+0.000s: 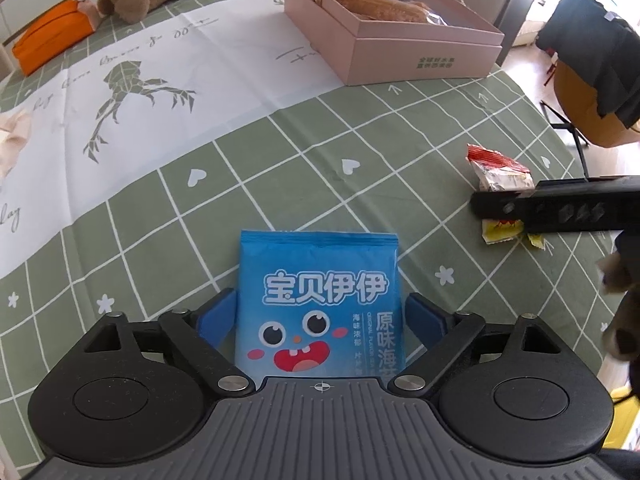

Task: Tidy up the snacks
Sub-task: 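Grasp the yellow-red candy packet with the right gripper while the left holds the blue bag, then carry the blue bag and candy packet over the pink box while both grippers open to drop them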

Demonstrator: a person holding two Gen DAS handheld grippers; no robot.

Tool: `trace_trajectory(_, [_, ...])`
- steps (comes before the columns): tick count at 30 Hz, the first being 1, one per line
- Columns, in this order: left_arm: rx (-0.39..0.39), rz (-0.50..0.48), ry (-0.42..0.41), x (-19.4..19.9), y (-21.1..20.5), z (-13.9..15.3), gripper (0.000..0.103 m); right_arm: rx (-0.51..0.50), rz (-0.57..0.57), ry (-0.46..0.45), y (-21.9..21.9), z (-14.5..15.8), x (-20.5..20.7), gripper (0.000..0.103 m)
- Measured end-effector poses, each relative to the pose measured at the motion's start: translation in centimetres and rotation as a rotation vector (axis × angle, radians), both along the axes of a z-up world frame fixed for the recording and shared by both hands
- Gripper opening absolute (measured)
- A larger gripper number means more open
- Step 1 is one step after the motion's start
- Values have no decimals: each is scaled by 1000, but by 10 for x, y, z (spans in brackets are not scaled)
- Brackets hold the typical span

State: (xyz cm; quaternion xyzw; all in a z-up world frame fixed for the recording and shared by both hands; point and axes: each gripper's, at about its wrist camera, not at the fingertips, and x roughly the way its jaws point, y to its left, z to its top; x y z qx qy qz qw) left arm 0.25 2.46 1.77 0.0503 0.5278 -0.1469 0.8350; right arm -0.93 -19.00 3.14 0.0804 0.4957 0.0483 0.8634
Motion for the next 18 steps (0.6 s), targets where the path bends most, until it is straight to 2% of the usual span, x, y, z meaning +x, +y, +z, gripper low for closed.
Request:
trace_trajectory(2, [6,16,6,3,-1,2,89,-77,12,-9,12,-2,0,89])
trace_trajectory(3, [-15,19,15,4,1,4,88,-113,31,-24,17,0,-1,73])
trace_trajectory(4, [-72,25,43,7,4,5,88,-123,55,-28,20,2,0,54])
trace_trajectory(6, [-166,51,54,9,11,12,88,-73,88,-18,16,8,1,54])
trace_trajectory(9, [-174,49,-9,7,11,26,88,-97,107,-53,10,23,-2,53])
trace_trajectory(14, [-184,35,-12,1,9,34,86,-117,105,-83,-4,42,-5,53])
trace_trajectory(18, [-245,2,-50,2,1,59,86,-131,85,-96,-17,52,-8,53])
